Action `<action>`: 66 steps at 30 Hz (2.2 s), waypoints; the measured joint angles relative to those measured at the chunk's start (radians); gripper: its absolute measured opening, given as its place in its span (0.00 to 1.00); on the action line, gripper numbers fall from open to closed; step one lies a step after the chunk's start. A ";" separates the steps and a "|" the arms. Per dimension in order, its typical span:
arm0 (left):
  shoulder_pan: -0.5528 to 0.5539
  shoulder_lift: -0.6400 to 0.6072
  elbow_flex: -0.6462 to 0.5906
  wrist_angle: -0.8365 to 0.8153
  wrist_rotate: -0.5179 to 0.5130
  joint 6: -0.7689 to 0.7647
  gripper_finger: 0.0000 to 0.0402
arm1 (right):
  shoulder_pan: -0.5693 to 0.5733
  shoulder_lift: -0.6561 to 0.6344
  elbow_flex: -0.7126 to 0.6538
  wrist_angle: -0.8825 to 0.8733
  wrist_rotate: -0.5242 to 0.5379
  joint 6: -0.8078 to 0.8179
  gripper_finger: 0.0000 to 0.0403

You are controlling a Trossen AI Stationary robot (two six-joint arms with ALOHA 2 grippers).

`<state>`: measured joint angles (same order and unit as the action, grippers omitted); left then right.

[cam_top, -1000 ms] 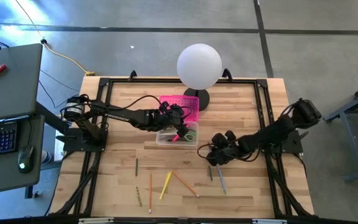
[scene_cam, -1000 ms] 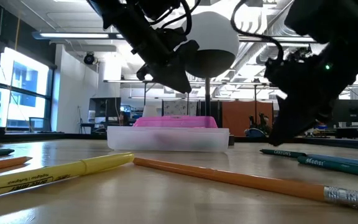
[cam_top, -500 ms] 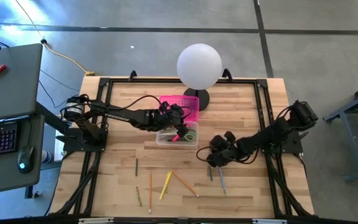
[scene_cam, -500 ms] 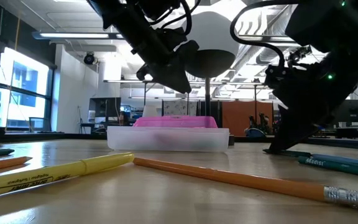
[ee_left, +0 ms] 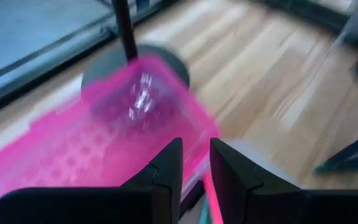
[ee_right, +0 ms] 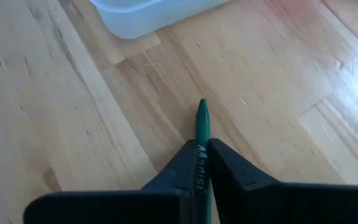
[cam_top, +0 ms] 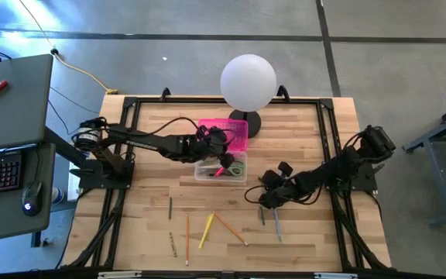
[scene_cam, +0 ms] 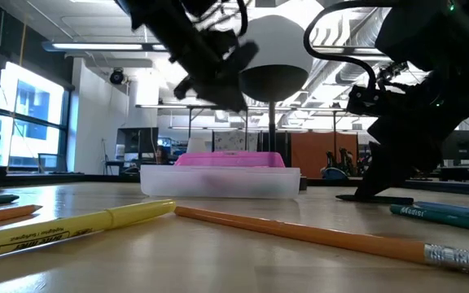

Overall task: Pick & place school supplies into a supply box
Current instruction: Put the top dark green crayon into the pink supply box, then put the left dark green crayon into the pink supply box

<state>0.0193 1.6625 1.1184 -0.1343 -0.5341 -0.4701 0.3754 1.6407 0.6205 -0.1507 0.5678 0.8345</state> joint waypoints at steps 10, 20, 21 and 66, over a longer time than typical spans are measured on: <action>-0.027 -0.245 0.000 -0.196 0.002 -0.003 0.13 | 0.045 -0.169 0.055 0.014 -0.077 -0.208 0.03; -0.039 -0.352 -0.001 -0.216 0.007 0.003 0.07 | -0.069 -0.079 0.327 0.060 -0.179 -0.794 0.01; -0.039 -0.352 -0.001 -0.222 0.003 0.004 0.08 | -0.084 -0.045 0.354 0.055 -0.184 -0.816 0.01; -0.203 -0.345 -0.002 -0.773 0.173 -0.404 0.05 | -0.318 0.144 0.568 -0.076 -0.196 -1.101 0.21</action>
<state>-0.1837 1.3171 1.1162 -0.9077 -0.3610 -0.8738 0.0571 1.7845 1.1884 -0.2268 0.3713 -0.2670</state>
